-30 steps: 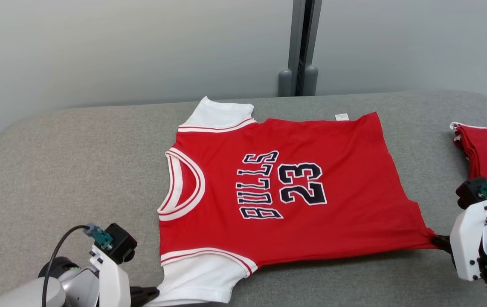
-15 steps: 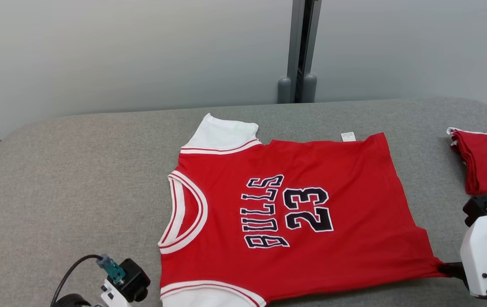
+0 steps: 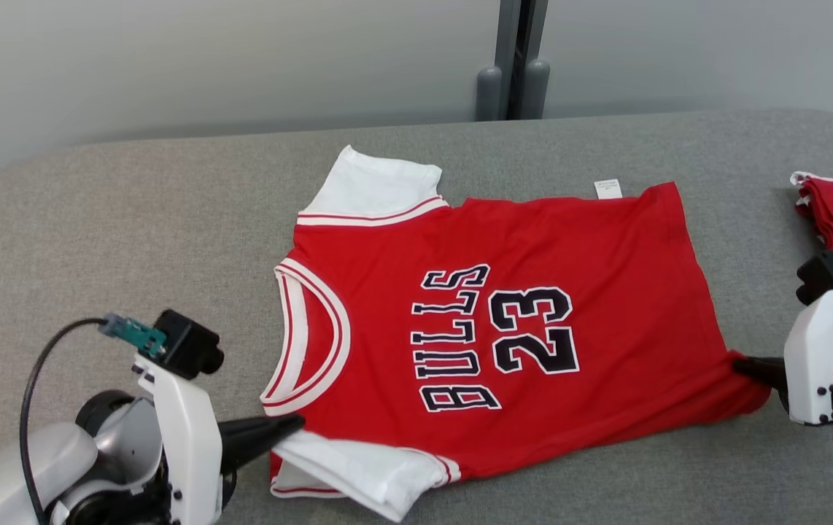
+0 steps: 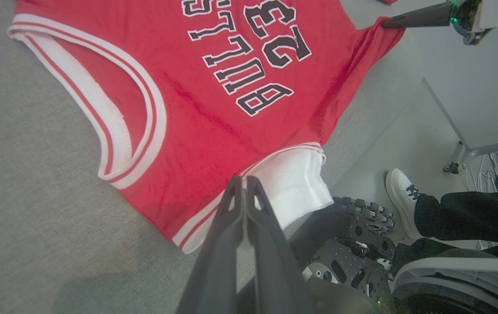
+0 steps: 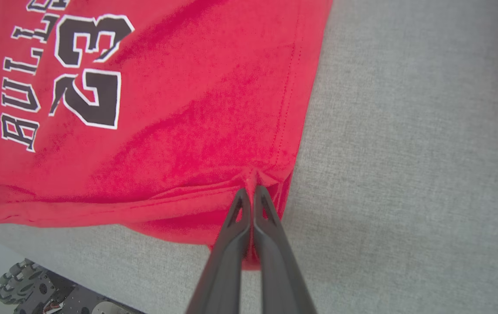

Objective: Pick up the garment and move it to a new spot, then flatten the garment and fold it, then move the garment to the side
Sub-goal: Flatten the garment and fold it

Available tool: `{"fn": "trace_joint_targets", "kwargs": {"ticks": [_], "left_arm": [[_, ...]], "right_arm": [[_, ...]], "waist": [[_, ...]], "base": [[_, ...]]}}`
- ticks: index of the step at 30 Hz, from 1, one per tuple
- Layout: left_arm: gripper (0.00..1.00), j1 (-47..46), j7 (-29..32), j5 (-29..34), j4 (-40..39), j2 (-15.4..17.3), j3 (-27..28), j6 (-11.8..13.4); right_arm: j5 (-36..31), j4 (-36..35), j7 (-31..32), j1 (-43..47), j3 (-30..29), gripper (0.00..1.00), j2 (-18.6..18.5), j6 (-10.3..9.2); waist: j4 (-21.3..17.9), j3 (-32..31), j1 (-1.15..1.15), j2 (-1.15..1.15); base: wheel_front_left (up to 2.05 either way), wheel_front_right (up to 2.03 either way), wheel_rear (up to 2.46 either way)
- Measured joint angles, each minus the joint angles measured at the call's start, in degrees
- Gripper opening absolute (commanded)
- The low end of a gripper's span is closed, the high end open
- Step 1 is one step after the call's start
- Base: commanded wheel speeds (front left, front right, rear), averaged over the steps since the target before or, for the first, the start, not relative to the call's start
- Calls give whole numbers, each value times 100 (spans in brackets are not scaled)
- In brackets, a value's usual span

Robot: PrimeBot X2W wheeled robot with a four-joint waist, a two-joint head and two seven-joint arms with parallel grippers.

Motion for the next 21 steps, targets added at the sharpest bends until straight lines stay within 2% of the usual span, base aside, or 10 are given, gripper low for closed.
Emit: {"fn": "trace_joint_targets", "kwargs": {"ticks": [12,21], "left_arm": [[0,-678,-428,-398,827,-493,754,0],[0,-988,-586,-275,1492,-824,823,-52]], "right_arm": [[-107,446,-236,-608,-286,0,380,0],[-352,666,-678,-831,-267,0,608,0]], "waist": [[59,615,0,0],[105,861,0,0]], "base": [[0,0,0],[0,0,0]]}}
